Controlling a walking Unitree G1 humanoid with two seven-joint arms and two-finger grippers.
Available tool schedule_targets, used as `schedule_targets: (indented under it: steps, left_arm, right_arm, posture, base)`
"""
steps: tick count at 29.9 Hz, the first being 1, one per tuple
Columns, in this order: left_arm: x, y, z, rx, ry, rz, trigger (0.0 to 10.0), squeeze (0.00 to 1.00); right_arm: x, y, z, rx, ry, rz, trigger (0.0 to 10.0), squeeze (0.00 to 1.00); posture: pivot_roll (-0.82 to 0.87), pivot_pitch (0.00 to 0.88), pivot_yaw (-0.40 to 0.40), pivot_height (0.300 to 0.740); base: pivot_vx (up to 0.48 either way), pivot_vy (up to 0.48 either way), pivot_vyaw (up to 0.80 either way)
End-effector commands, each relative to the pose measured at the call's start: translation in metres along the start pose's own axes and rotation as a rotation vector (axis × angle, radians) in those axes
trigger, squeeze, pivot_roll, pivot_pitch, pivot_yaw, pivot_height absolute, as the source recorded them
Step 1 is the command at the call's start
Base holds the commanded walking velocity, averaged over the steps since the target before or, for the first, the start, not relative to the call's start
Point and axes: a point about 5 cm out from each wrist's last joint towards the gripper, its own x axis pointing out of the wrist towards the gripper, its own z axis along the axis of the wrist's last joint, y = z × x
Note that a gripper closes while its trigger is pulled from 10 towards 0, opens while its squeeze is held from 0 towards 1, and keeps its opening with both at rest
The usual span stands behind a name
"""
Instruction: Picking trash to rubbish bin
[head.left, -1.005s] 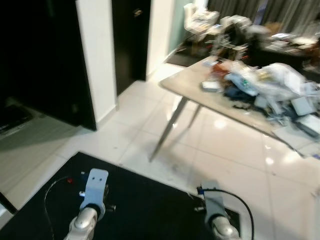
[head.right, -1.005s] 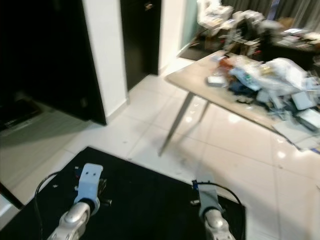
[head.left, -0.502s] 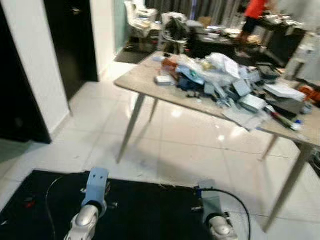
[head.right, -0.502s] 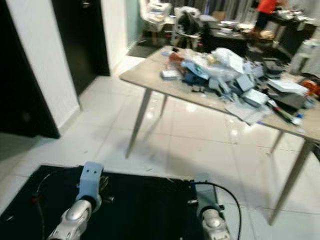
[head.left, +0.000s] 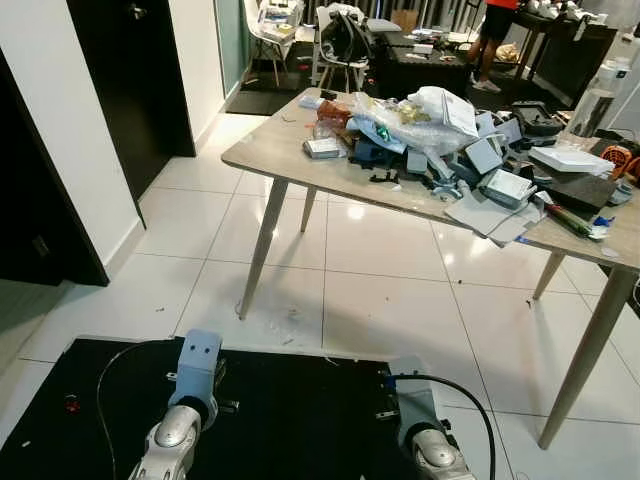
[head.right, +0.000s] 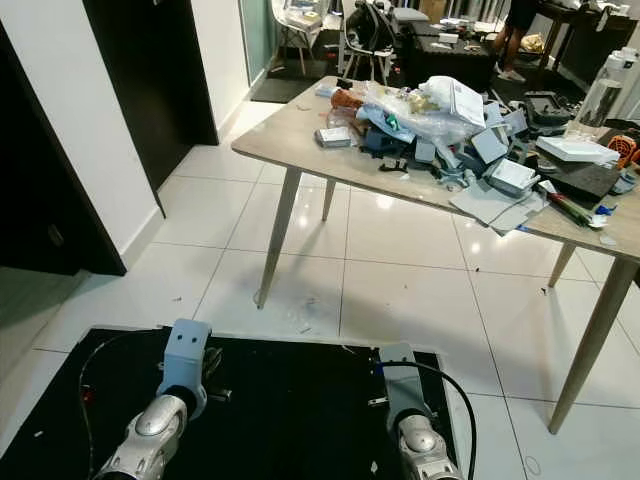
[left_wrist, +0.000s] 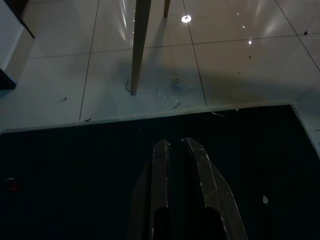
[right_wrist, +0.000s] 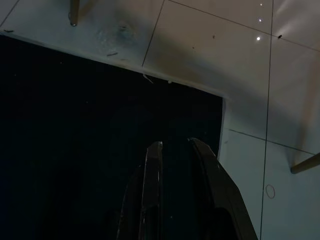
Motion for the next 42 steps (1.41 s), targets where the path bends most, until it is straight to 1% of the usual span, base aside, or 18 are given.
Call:
schedule_targets:
  steps: [1, 4, 9, 34, 39, 42]
  left_arm:
    - [0.0021, -0.0028, 0.0054, -0.025, -0.02, -0.006, 10.0, 0.0]
    - [0.0023, -0.0027, 0.007, -0.038, -0.029, -0.008, 10.0, 0.0]
    - [0.0029, -0.0031, 0.0088, -0.04, -0.036, -0.016, 10.0, 0.0]
    - [0.0031, -0.0041, 0.0128, -0.054, -0.052, -0.023, 10.0, 0.0]
    - [0.0033, -0.0056, 0.0127, -0.053, -0.051, -0.029, 10.0, 0.0]
    - [0.0035, -0.0065, 0.0128, -0.053, -0.05, -0.033, 10.0, 0.0]
  right_arm:
    - [0.0014, 0.0022, 0.005, -0.003, -0.02, 0.004, 10.0, 0.0]
    - [0.0019, 0.0024, 0.0065, -0.008, -0.026, 0.003, 10.0, 0.0]
    - [0.0023, 0.0026, 0.0081, -0.011, -0.033, -0.001, 10.0, 0.0]
    - [0.0024, 0.0022, 0.008, -0.019, -0.032, 0.004, 10.0, 0.0]
    - [0.0017, -0.0005, 0.006, 0.009, -0.025, -0.01, 10.0, 0.0]
    - [0.0013, -0.0021, 0.0054, 0.033, -0.025, -0.019, 10.0, 0.0]
  posture:
    - [0.04, 0.017, -0.009, 0.74]
    - [0.04, 0.022, -0.007, 0.74]
    - [0.04, 0.024, -0.006, 0.74]
    - [0.04, 0.037, -0.007, 0.74]
    - [0.03, 0.035, -0.003, 0.74]
    - [0.03, 0.034, -0.001, 0.74]
  base:
    - [0.0, 0.0, 0.0]
    - [0.0, 0.0, 0.0]
    - [0.258, 0.0, 0.0]
    - [0.318, 0.0, 0.0]
    - [0.337, 0.0, 0.0]
    - [0.337, 0.0, -0.71]
